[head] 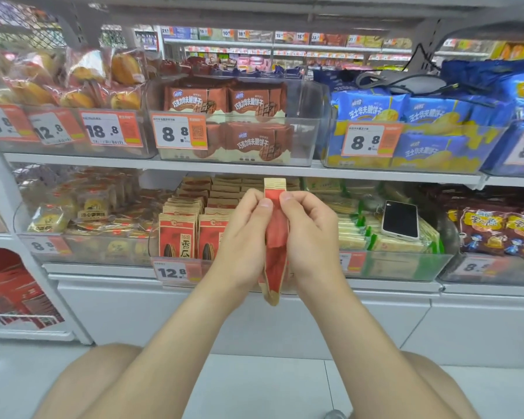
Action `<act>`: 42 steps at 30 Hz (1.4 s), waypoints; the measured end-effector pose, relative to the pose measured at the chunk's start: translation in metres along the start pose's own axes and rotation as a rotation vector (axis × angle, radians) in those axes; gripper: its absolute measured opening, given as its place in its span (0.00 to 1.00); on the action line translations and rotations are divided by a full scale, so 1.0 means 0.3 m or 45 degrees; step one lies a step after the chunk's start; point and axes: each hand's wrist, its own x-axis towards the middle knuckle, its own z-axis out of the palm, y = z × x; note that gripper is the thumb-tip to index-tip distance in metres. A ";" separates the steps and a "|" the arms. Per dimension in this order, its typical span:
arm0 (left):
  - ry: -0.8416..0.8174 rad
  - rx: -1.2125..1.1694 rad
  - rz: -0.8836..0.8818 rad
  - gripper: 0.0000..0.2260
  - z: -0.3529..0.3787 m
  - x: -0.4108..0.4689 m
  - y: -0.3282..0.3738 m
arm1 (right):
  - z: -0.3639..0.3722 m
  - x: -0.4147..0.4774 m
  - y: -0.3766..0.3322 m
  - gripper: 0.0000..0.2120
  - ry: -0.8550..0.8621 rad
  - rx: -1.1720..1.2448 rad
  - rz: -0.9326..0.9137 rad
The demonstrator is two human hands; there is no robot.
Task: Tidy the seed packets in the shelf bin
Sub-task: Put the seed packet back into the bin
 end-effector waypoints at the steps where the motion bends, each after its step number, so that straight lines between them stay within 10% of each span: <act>1: 0.010 -0.027 -0.005 0.13 -0.003 0.005 0.005 | 0.000 0.005 -0.005 0.13 -0.028 0.016 0.015; 12: 0.298 -0.338 -0.143 0.12 -0.058 0.088 -0.012 | -0.031 0.007 -0.028 0.16 -0.575 -0.280 0.439; 26: 0.230 0.636 0.285 0.12 -0.103 0.057 -0.046 | 0.004 0.056 0.051 0.17 -0.174 -0.607 -0.140; 42: -0.048 0.595 0.221 0.12 -0.180 0.064 -0.042 | -0.012 0.089 0.046 0.23 -0.273 -0.760 -0.203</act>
